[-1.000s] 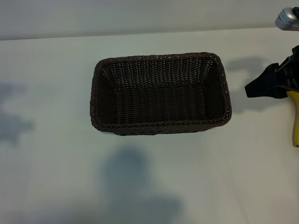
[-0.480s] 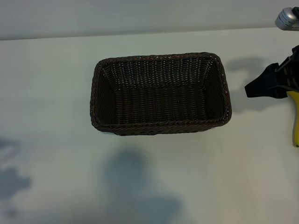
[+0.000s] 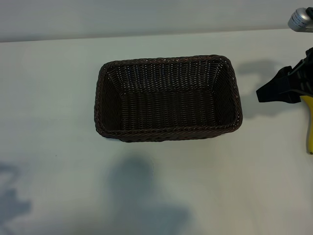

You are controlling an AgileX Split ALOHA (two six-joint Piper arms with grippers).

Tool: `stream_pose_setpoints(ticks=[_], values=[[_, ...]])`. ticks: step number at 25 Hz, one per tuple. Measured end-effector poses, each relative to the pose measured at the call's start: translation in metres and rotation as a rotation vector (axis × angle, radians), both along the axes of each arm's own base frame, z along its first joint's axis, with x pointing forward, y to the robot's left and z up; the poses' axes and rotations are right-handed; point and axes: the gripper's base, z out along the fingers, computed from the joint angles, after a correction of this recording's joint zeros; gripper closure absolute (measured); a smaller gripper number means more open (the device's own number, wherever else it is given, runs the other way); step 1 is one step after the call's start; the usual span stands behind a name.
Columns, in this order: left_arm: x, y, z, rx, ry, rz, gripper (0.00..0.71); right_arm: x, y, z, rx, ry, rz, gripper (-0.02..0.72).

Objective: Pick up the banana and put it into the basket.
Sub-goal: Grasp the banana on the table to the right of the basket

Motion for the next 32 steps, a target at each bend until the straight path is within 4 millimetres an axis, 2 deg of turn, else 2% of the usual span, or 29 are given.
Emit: stream_pose_setpoints(ticks=[4,13,21,26,32], values=[[-0.007,0.0,0.002,0.003,-0.049,0.0,0.147,0.0,0.0,0.0,0.0,0.0,0.0,0.117],[-0.045,-0.002,0.003,0.016,-0.309,0.0,0.147,0.001,0.0,0.0,-0.001,-0.005,-0.005,0.117],[-0.045,-0.002,0.003,0.016,-0.309,0.0,0.147,0.008,-0.005,0.009,-0.021,-0.005,-0.105,0.117],[-0.045,-0.002,0.003,0.016,-0.309,0.0,0.147,0.026,-0.021,0.013,-0.184,0.03,-0.223,0.117],[-0.045,-0.002,0.003,0.016,-0.308,0.0,0.147,0.041,-0.038,-0.001,-0.375,0.118,-0.287,0.117]])
